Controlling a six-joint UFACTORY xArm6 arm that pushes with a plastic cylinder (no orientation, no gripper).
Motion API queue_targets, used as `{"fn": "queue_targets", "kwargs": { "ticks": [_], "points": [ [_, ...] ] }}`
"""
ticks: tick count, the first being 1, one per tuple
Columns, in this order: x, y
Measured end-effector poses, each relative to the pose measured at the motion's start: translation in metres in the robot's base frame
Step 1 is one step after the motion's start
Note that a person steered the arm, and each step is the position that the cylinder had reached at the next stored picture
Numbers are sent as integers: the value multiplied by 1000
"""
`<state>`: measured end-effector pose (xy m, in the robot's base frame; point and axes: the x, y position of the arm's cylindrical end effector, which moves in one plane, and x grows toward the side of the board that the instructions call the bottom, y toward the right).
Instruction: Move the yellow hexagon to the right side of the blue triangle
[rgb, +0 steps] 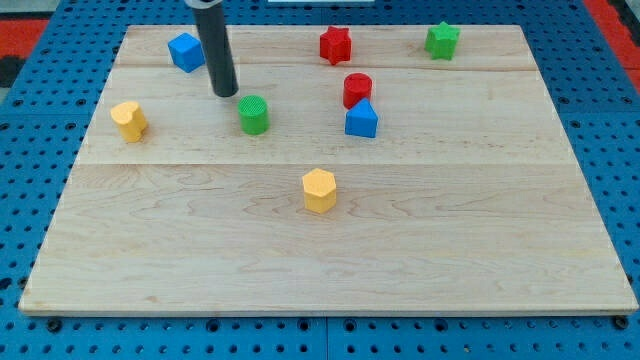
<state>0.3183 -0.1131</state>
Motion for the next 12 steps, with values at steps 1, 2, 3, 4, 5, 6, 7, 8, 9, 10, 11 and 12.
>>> {"fn": "queue_targets", "kwargs": {
  "ticks": [1,2,3,4,5,6,7,8,9,10,11,12],
  "points": [
    [8,32],
    [59,58],
    [106,48],
    [151,64],
    [160,69],
    [162,118],
    [163,178],
    [195,152],
    [228,150],
    [201,219],
    [175,287],
    [125,292]
  ]
}}
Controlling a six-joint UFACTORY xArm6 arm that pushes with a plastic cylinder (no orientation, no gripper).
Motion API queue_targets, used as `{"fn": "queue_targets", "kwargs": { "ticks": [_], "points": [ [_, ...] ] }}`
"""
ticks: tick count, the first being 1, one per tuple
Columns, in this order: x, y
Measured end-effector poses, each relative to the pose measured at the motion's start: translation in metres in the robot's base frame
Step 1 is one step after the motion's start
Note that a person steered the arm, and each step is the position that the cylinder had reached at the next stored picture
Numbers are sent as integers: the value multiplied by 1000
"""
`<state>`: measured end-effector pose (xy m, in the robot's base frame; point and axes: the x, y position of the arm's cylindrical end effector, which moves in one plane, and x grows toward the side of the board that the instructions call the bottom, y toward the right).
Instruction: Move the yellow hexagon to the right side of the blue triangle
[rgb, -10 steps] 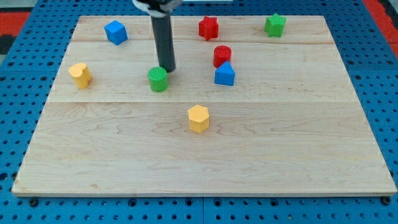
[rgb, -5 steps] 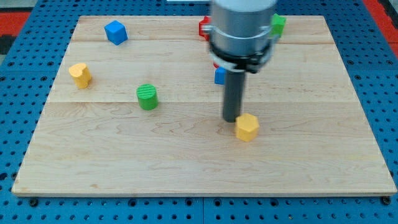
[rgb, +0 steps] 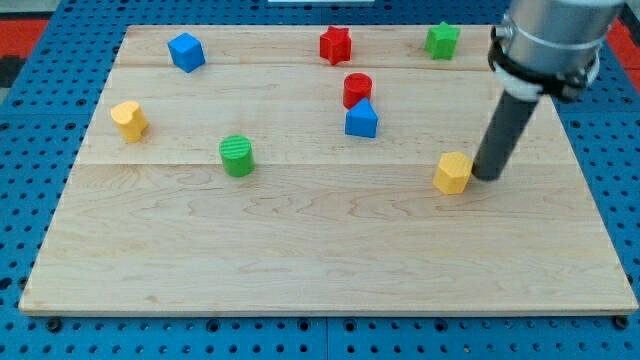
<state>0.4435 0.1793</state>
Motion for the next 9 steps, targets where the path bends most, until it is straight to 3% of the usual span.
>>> {"fn": "queue_targets", "kwargs": {
  "ticks": [1,2,3,5,6,7,9],
  "points": [
    [16,11],
    [74,10],
    [86,-43],
    [-6,-39],
    [3,-55],
    [-17,-25],
    [-24,-44]
  ]
}}
